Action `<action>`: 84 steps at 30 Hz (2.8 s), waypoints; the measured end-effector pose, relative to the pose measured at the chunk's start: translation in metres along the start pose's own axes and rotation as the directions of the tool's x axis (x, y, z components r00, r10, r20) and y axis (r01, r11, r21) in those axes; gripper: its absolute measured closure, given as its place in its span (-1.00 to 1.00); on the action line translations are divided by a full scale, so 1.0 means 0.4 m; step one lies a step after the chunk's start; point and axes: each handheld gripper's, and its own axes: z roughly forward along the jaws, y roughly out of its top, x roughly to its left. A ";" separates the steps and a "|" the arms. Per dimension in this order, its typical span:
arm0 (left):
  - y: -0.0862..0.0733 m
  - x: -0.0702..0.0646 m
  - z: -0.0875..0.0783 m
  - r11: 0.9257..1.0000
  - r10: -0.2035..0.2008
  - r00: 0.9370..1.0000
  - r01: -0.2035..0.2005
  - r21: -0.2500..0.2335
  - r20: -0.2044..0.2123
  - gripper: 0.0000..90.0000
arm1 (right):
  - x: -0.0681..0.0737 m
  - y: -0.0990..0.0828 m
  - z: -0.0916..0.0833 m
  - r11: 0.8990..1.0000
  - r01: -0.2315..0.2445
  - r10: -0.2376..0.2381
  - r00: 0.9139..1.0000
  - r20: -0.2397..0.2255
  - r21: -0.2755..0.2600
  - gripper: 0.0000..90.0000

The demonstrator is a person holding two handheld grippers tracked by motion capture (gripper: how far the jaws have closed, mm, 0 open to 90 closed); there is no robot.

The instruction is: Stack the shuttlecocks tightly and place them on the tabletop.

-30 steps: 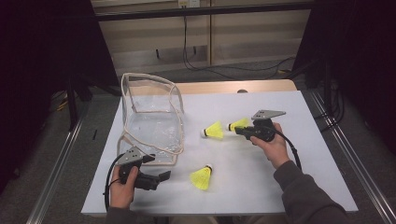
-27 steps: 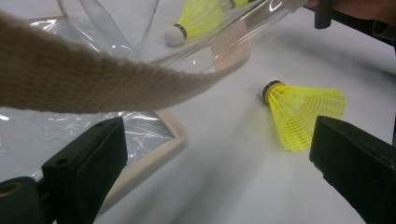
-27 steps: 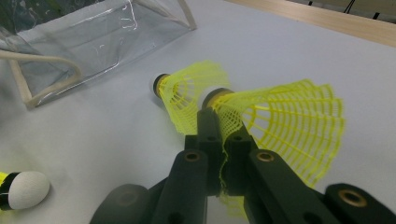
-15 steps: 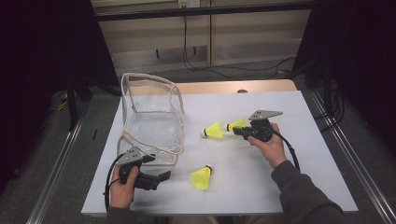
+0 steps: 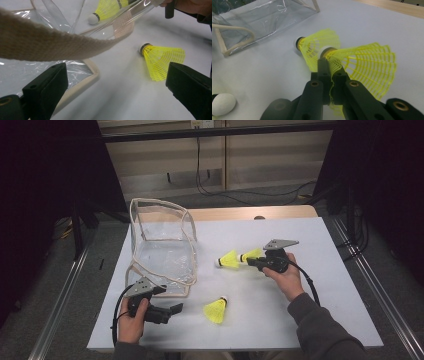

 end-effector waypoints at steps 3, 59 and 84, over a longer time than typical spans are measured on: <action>0.000 0.000 0.000 1.000 0.000 1.000 0.000 -0.001 0.000 -0.91 | 0.004 0.001 0.005 1.000 0.003 -0.003 1.000 -0.006 0.000 0.96; 0.001 -0.001 0.000 1.000 0.000 1.000 0.000 -0.001 0.002 -0.91 | 0.033 -0.003 0.062 0.999 0.027 -0.026 0.999 -0.028 0.030 0.96; 0.001 -0.001 0.002 1.000 0.001 1.000 -0.001 0.000 0.003 -0.91 | 0.041 -0.006 0.079 0.999 0.022 -0.020 0.999 -0.046 0.039 0.95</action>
